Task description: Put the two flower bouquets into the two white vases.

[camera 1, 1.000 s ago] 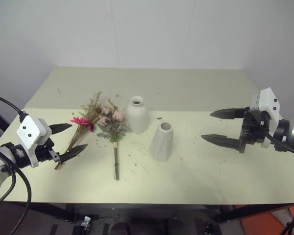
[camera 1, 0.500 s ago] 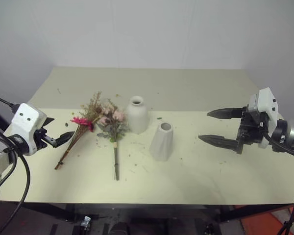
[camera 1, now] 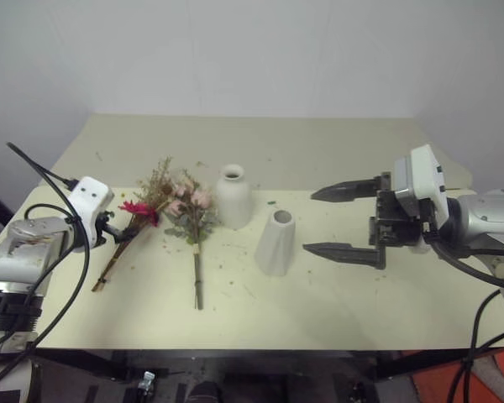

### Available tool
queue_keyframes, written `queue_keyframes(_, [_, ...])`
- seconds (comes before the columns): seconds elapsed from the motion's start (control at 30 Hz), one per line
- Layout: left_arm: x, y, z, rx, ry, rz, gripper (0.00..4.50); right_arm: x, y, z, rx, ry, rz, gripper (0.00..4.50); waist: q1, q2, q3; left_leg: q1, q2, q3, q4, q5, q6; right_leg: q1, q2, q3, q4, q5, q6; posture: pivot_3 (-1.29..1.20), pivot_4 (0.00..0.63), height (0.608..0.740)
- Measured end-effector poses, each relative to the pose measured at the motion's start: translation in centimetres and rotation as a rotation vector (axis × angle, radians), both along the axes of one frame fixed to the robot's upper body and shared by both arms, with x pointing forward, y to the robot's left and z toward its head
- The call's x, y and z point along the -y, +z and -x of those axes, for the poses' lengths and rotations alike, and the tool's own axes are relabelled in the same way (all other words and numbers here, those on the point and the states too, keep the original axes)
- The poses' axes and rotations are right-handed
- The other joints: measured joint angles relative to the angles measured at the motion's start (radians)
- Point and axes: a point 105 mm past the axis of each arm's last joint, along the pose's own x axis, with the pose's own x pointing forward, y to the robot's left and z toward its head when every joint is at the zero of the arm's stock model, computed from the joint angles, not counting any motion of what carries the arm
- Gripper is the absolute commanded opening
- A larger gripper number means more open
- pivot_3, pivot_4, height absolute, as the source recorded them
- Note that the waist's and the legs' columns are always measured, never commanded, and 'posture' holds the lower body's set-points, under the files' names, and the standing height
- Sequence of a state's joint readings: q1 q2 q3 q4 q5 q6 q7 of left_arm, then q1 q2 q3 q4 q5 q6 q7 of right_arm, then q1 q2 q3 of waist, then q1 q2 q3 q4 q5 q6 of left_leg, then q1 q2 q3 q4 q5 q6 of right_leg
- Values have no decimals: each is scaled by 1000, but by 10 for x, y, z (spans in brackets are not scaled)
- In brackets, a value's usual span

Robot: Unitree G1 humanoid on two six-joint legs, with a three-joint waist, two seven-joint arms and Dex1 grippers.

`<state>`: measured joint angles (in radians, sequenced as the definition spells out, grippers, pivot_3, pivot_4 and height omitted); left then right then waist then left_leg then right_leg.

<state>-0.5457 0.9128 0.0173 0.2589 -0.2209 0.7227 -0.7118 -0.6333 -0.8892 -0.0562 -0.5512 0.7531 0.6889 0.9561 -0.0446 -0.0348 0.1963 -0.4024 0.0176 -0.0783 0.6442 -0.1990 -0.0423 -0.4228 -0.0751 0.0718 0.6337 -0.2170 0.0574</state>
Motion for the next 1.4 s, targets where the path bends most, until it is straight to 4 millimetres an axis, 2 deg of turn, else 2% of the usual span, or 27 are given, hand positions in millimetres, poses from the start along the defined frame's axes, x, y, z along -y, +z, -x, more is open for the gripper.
queue_keyframes(0.13, [-6, -15, -1, -62, 29, -10, 4493, -6, -3, -7, 3, -13, 6, 4500, 4, 0, 0, -1, 0, -1, 0, 0, 0, -1, 0, -1, 0, 2, -3, 0, 150, 740])
queue_keyframes(0.23, [-6, -15, -3, -81, 35, 20, 3953, -9, -2, -9, 4, -18, -8, 4500, 6, 0, 0, -2, -1, -1, 1, 0, 0, -1, -1, -1, 0, 2, -4, 0, 150, 740])
queue_keyframes(0.63, [1, -16, -5, -109, 17, 3, 11, -10, 0, -11, 21, -24, -13, 4500, 0, 0, 0, -1, -1, -1, 1, 0, 0, -1, 0, -1, 1, 2, -4, 0, 150, 740])
queue_keyframes(0.87, [0, -18, -1, -112, 40, -28, 11, -11, 0, -11, 20, -23, -18, 4500, 0, 0, 0, 0, -1, -1, 1, 0, 0, -1, -1, -1, 5, 2, -4, 0, 150, 740])
queue_keyframes(1.03, [-12, -9, -10, 3, 160, -12, 11, -11, 0, -11, 19, -21, -21, 4500, 2, 0, 0, 1, -1, -1, 1, 0, 0, -1, -1, -1, 6, 2, -3, 0, 150, 740])
queue_keyframes(1.13, [-25, 19, -22, 187, 270, 47, 11, -11, 0, -11, 19, -25, -23, 4500, 3, -1, 0, 0, -1, -2, 2, 0, 0, -1, -1, -1, 6, 2, -4, 0, 150, 740])
queue_keyframes(1.2, [-33, 56, -33, 392, 332, 92, 11, -11, 0, -12, 20, -30, -27, 4500, 6, -1, -1, -1, -1, -2, 2, 0, 0, -1, -1, -1, 6, 3, -5, 0, 150, 740])
queue_keyframes(1.3, [-39, 122, -42, 728, 391, 234, 11, -11, 1, -13, 22, -42, -39, 4500, 13, -2, -1, -1, -2, -2, 2, 0, 0, -1, -2, -1, 6, 3, -5, 0, 150, 740])
queue_keyframes(1.4, [-29, 180, -48, 994, 376, 402, 11, -11, 1, -14, 20, -61, -54, 4500, 28, -3, -1, -1, -3, -2, 3, 0, 0, -1, -2, -2, 5, 3, -5, 0, 150, 740])
